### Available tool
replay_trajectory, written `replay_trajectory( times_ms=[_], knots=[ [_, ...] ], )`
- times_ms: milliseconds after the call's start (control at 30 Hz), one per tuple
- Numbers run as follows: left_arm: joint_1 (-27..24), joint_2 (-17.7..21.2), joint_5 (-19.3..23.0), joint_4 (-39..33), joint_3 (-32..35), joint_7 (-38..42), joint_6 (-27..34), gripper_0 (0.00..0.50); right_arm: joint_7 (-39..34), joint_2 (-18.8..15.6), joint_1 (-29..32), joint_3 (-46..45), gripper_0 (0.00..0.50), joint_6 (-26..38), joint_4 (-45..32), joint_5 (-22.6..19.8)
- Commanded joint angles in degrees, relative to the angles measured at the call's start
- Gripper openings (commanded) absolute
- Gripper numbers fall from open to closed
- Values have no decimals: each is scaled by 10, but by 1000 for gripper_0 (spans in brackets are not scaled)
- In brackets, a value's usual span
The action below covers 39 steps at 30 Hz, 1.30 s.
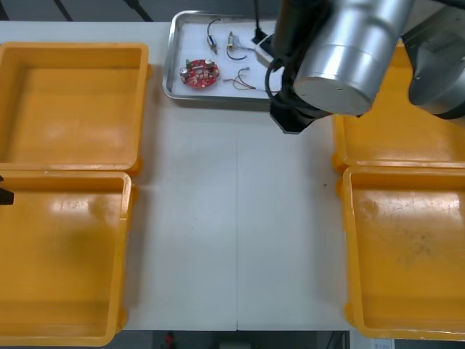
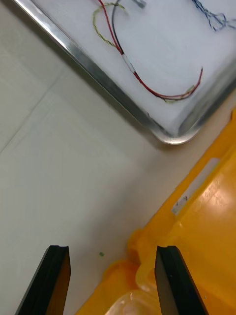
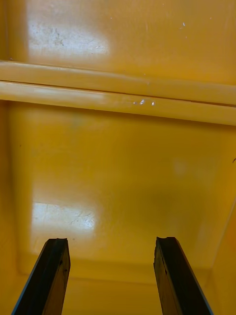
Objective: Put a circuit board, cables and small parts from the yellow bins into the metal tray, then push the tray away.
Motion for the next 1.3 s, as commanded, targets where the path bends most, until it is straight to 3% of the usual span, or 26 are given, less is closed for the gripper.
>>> replay_trajectory(
  times_ms=[33,267,600,967,1167,1300],
  knots=[
    [12,-5,-3,-12,11,-27,-5,500,-47,-70,55,-75,500,22,-64,-34],
    [12,-5,-3,-12,11,-27,-5,500,-117,-146,143,-144,500,42,-124,-68],
    [12,-5,-3,-12,11,-27,-5,500,-103,-206,290,-316,500,44,-138,-138],
    [12,-5,-3,-12,11,-27,-5,500,-57,-210,429,-481,500,44,-132,-160],
    [12,-5,-3,-12,11,-27,-5,500,11,-199,459,-528,500,44,-85,-165],
    [12,-5,-3,-12,11,-27,-5,500,12,-196,462,-534,500,40,-56,-166]
  ],
)
